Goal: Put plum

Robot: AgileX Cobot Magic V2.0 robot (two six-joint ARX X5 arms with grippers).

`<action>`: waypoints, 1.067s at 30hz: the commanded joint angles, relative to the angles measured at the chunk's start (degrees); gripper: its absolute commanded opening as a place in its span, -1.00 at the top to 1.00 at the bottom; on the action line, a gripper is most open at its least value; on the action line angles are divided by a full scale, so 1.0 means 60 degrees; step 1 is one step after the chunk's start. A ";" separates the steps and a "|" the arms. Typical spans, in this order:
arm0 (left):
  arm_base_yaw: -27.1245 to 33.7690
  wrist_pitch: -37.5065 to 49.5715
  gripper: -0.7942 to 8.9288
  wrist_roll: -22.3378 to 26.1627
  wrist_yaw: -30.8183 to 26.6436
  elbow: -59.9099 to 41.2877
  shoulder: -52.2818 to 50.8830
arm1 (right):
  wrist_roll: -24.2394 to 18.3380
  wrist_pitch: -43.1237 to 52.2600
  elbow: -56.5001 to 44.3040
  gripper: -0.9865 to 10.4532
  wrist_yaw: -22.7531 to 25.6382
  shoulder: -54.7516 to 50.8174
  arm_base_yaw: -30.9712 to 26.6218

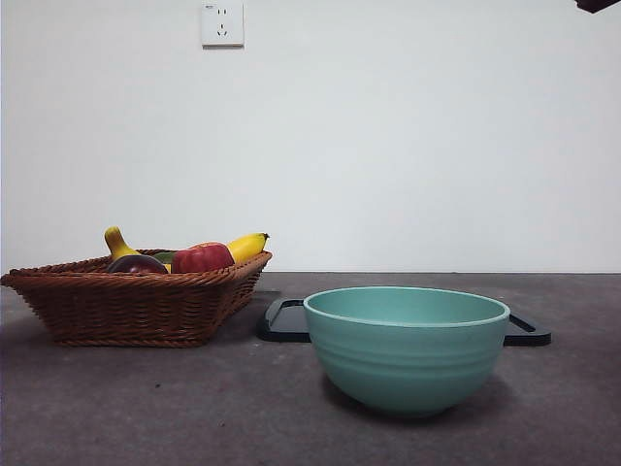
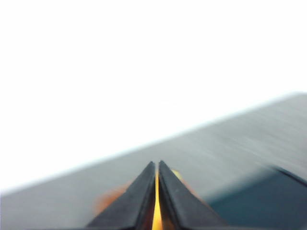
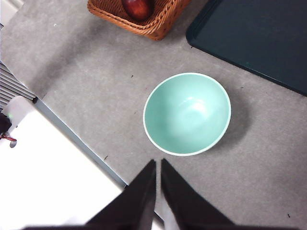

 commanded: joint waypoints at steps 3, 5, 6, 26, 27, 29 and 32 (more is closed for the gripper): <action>0.0284 0.0834 0.82 0.0117 -0.0922 -0.1781 -0.1202 | -0.0080 0.0095 0.0149 0.82 0.0011 0.0036 0.0066; 0.0372 0.0845 0.82 0.0117 -0.1144 -0.2408 -0.1657 | -0.0084 0.0095 0.0149 0.82 0.0007 0.0036 0.0066; 0.0408 0.0841 0.82 0.0113 -0.1162 -0.2681 -0.1858 | -0.0084 0.0095 0.0149 0.82 0.0011 0.0036 0.0066; 0.0648 -0.0055 0.82 -0.0047 -0.1173 -0.5457 -0.4058 | -0.0080 0.0095 0.0149 0.82 0.0011 0.0036 0.0066; 0.0656 -0.0178 0.82 -0.0047 -0.1173 -0.5468 -0.4116 | -0.0084 0.0095 0.0149 0.82 0.0011 0.0036 0.0066; 0.0656 -0.0470 0.82 -0.0040 -0.1173 -0.5493 -0.4237 | -0.0080 0.0095 0.0149 0.82 0.0007 0.0036 0.0066; 0.0656 -0.0619 0.82 -0.0044 -0.1173 -0.5617 -0.4411 | -0.0080 0.0095 0.0149 0.82 0.0011 0.0036 0.0066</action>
